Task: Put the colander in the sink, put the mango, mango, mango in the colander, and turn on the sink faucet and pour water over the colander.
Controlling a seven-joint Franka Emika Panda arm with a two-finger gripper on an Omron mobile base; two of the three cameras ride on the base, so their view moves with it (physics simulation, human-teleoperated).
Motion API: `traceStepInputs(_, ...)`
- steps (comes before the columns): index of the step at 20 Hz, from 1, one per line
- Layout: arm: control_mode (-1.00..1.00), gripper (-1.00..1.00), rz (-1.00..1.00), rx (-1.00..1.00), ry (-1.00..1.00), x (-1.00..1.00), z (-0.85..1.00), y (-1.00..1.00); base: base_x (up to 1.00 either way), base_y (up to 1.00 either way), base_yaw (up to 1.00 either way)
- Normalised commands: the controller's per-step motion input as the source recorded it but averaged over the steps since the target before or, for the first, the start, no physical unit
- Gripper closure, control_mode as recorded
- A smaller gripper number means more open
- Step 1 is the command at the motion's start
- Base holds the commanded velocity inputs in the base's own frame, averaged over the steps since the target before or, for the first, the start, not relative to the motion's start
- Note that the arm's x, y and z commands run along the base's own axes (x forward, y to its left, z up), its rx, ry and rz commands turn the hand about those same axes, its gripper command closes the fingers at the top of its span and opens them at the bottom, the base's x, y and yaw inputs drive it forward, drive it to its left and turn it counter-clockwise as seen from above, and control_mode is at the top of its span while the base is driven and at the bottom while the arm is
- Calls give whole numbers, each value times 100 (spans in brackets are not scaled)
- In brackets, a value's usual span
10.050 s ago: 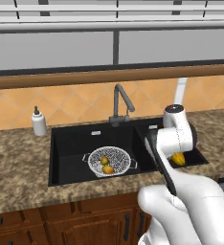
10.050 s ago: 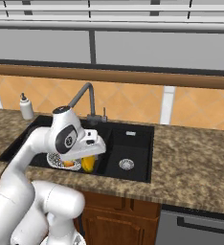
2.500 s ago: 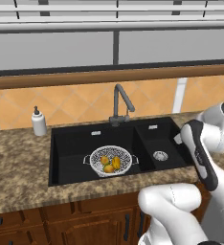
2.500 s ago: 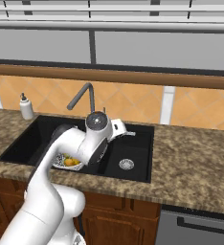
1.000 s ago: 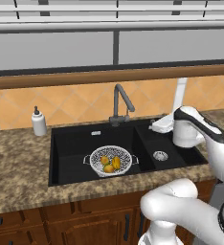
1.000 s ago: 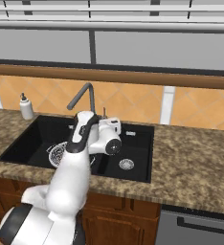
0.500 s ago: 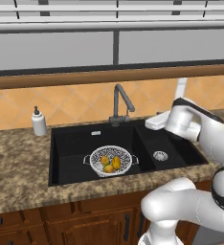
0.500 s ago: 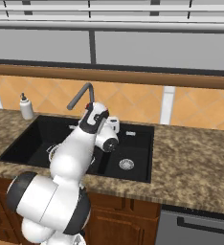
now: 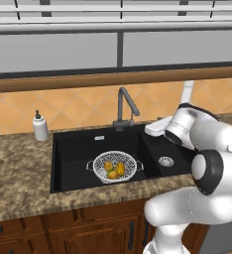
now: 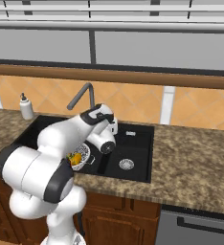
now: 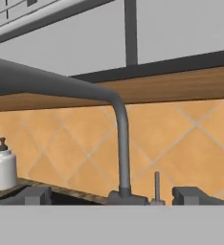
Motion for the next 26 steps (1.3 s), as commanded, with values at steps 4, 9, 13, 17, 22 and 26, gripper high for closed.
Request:
traceStepInputs(4, -100, -100, 0, 0, 0, 27, 1, -1, 0, 0, 0)
traceStepInputs(9, -100, -100, 0, 0, 0, 23, 4, 0, 0, 0, 0)
traceStepInputs(13, -100, -100, 0, 0, 0, 16, 7, 1, 0, 0, 0)
traceStepInputs(17, -100, -100, 0, 0, 0, 16, 0, 2, 0, 0, 0)
traceStepInputs(22, -100, -100, 0, 0, 0, 14, 0, 7, 0, 0, 0)
traceStepInputs(26, -100, -100, 0, 0, -2, 15, 0, 13, 0, 0, 0)
